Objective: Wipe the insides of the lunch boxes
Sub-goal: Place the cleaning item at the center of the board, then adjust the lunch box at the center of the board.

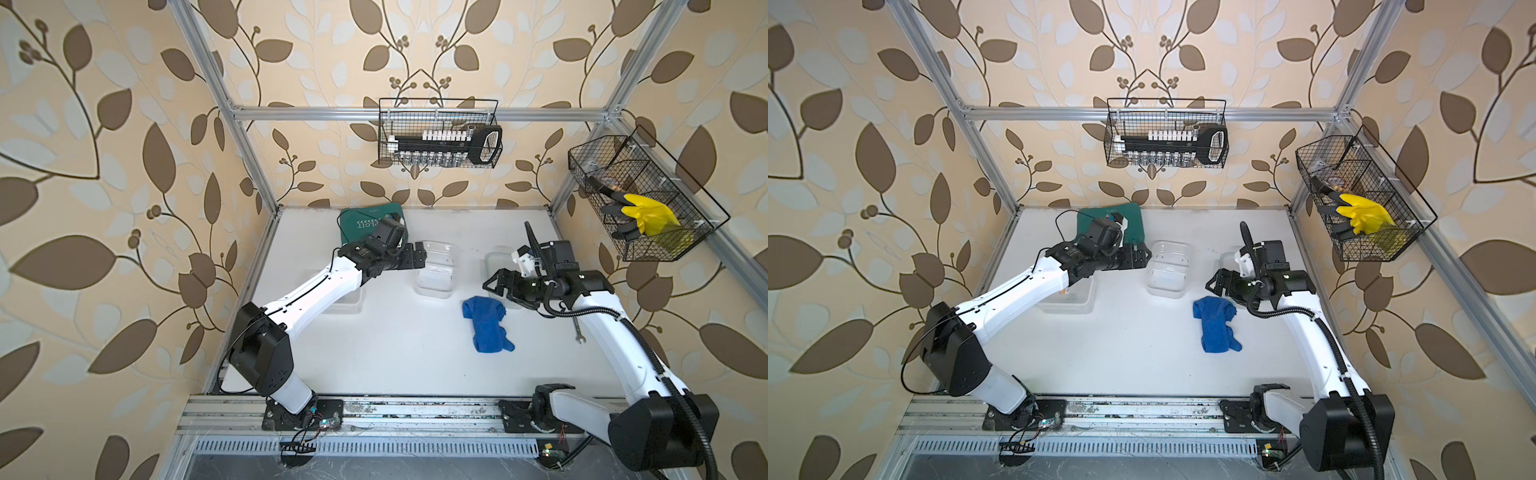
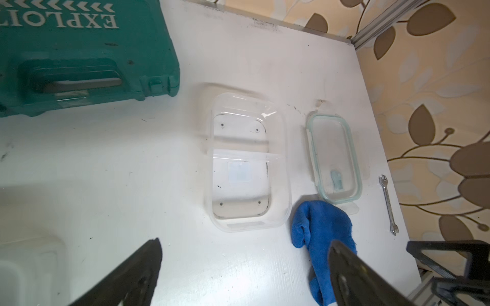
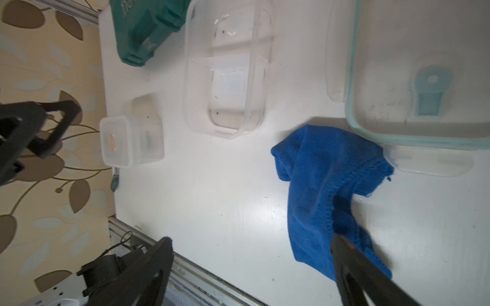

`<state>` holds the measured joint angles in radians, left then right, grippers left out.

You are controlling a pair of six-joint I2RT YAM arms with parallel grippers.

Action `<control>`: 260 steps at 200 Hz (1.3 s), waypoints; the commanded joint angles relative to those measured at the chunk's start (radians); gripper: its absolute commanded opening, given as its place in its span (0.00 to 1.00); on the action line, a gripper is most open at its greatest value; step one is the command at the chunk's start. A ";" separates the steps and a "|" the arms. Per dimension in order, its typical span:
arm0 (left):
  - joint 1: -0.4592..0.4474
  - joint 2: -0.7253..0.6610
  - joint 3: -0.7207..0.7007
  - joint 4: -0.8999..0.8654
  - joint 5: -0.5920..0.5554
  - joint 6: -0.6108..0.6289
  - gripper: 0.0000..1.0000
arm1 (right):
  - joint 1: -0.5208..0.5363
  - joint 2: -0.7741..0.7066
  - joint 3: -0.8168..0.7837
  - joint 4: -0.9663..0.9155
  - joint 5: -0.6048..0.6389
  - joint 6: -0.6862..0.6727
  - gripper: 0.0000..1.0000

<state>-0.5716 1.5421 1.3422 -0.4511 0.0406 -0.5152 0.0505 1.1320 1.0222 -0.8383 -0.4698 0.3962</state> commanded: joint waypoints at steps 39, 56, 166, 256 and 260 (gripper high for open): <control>0.350 -0.224 -0.038 -0.275 -0.256 0.055 0.99 | 0.474 0.062 -0.022 0.481 0.172 0.246 0.88; 0.494 -0.263 -0.118 -0.266 -0.194 0.061 0.99 | 0.581 0.197 -0.008 0.639 0.192 0.308 0.87; 0.719 -0.108 -0.336 -0.073 0.140 -0.004 0.99 | 0.782 0.819 0.248 1.006 0.155 0.515 0.84; 0.632 -0.204 -0.522 0.066 0.283 -0.099 0.92 | 0.775 0.914 0.318 0.958 0.140 0.532 0.77; 0.627 -0.213 -0.528 0.065 0.280 -0.101 0.92 | 0.772 0.913 0.320 0.948 0.142 0.529 0.77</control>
<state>0.0948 1.4086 0.8413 -0.4191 0.2790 -0.5800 0.8291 2.0308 1.2842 0.1471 -0.3252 0.9329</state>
